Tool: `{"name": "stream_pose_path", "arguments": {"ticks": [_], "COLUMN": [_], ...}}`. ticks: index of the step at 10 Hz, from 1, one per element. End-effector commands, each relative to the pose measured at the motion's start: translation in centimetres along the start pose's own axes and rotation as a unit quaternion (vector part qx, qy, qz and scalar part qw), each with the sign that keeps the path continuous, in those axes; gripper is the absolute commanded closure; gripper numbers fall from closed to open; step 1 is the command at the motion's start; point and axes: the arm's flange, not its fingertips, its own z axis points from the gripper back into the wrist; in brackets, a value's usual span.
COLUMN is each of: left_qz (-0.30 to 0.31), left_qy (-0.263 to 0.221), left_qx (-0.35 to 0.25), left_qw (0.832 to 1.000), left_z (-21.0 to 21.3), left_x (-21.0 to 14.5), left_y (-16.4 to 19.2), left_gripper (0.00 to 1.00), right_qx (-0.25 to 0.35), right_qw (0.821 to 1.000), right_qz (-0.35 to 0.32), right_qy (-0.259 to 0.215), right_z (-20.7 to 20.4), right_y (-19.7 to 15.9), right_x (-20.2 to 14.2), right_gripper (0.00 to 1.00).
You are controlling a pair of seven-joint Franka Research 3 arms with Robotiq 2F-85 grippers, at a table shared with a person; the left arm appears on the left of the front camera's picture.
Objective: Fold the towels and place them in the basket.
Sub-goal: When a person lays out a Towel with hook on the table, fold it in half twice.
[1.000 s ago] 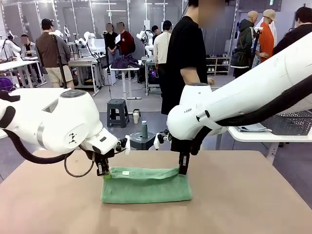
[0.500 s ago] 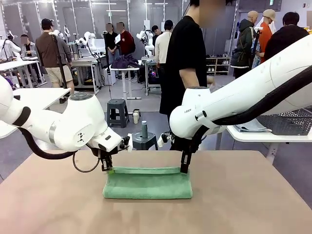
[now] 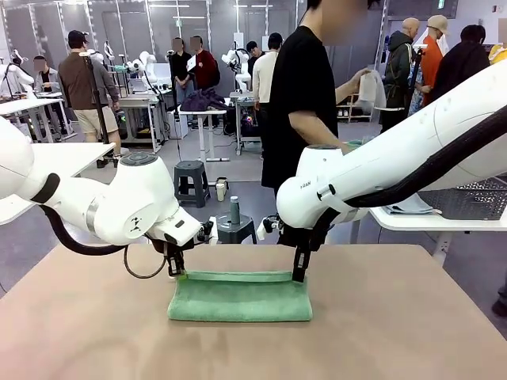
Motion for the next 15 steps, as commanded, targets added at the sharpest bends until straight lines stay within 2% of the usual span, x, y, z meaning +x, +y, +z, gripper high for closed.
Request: {"name": "stream_pose_path", "arguments": {"ticks": [1,2,3,4,6,7,8,9,10,14,15], "left_qz": [0.005,0.001,-0.005,-0.011,-0.022,-0.021,-0.016,-0.018,-0.011,-0.010,0.029], "left_qy": [-0.006,-0.011,-0.013,-0.021,-0.035,-0.039,-0.044,-0.052,-0.026,-0.028,-0.033], "left_qx": [0.032,0.032,0.033,0.030,0.035,0.037,0.041,0.034,0.037,0.035,0.040], "left_qw": [0.999,0.999,0.999,0.999,0.999,0.998,0.998,0.998,0.999,0.999,0.998], "left_z": [0.0,0.3,0.8,1.3,2.5,2.9,3.3,3.8,2.6,2.7,4.8], "left_x": [0.2,0.1,0.0,0.1,0.1,0.0,-0.1,-0.2,1.1,1.0,-0.4], "left_y": [0.2,0.3,0.3,0.3,0.1,-0.1,-0.3,-0.7,0.2,-0.2,-1.5], "left_gripper": [0.55,0.24,0.17,0.00,0.00,0.14,0.05,0.08,0.08,0.08,0.08], "right_qx": [-0.032,-0.033,-0.036,-0.038,-0.049,-0.051,-0.052,-0.044,-0.042,-0.041,-0.035], "right_qw": [0.999,0.999,0.999,0.999,0.999,0.998,0.998,0.999,0.999,0.999,0.998], "right_qz": [0.008,0.013,0.012,0.014,0.017,0.017,0.016,0.009,0.017,0.019,-0.031], "right_qy": [-0.010,-0.006,-0.008,-0.009,-0.010,-0.011,-0.012,-0.005,-0.015,-0.014,-0.045], "right_z": [0.0,0.1,0.6,1.2,2.3,2.5,2.5,2.4,2.8,2.8,4.6], "right_y": [0.0,0.0,0.0,0.1,0.5,0.7,0.9,1.0,0.1,0.3,0.6], "right_x": [0.2,0.2,0.2,0.1,-0.1,-0.1,-0.2,-0.4,0.6,0.7,0.3], "right_gripper": [0.45,0.26,0.01,0.00,0.00,0.02,0.00,0.00,0.00,0.00,0.00]}}
